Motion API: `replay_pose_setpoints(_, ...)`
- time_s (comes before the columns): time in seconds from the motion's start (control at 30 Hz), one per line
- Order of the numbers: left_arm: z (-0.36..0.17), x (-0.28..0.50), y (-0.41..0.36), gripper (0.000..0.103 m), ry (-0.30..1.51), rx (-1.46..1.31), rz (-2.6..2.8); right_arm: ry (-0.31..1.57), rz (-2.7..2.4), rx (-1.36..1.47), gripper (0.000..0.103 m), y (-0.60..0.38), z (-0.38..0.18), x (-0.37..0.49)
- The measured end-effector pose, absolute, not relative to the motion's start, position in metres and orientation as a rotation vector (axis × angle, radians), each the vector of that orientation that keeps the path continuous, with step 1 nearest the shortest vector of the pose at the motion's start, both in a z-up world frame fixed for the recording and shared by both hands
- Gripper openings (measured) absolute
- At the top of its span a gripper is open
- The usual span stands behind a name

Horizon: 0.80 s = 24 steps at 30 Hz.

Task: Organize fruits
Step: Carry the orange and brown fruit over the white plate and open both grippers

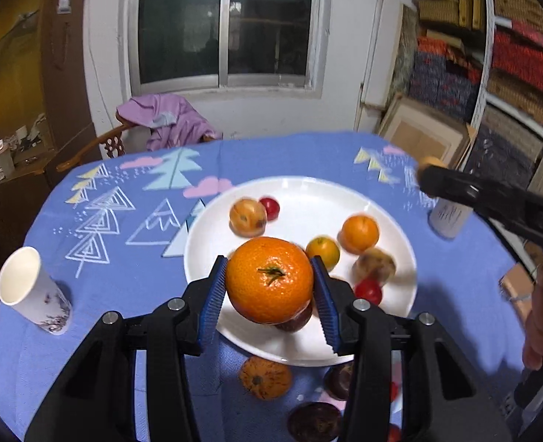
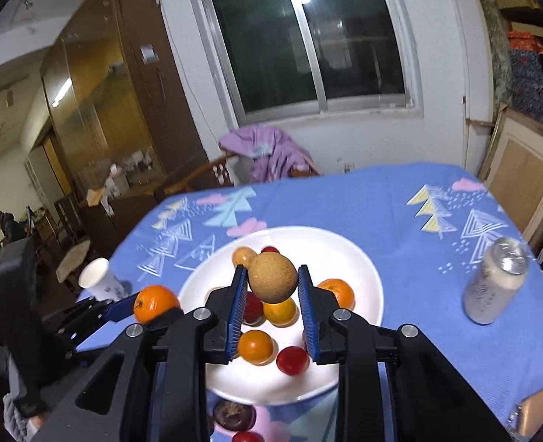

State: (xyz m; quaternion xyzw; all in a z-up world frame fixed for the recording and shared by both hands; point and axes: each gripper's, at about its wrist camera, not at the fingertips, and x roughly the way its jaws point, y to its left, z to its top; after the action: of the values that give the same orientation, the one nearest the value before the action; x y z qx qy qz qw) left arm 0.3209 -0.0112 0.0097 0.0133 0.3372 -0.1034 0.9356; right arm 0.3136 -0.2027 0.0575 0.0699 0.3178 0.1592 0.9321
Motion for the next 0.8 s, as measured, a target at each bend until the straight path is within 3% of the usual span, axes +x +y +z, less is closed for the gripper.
replay_pose_setpoints(0.2, -0.03, 0.342, -0.01, 0.045, 0.793, 0.023, -0.231, 0.76, 0.312, 0.142, 0.028, -0.181, 0.018, 0.364)
replay_pose_setpoints(0.43, -0.041, 0.352, -0.013, 0.045, 0.803, 0.03, -0.231, 0.827, 0.302, 0.127, 0.028, -0.17, -0.013, 0.393)
replay_pose_setpoints(0.6, -0.039, 0.353, -0.012, 0.05, 0.793, 0.017, -0.232, 0.824, 0.298, 0.142, 0.037, -0.173, -0.018, 0.396)
replay_pose_setpoints(0.8, -0.017, 0.344, -0.007, 0.054, 0.739, 0.001, -0.231, 0.739, 0.316, 0.199, 0.037, -0.19, 0.016, 0.372)
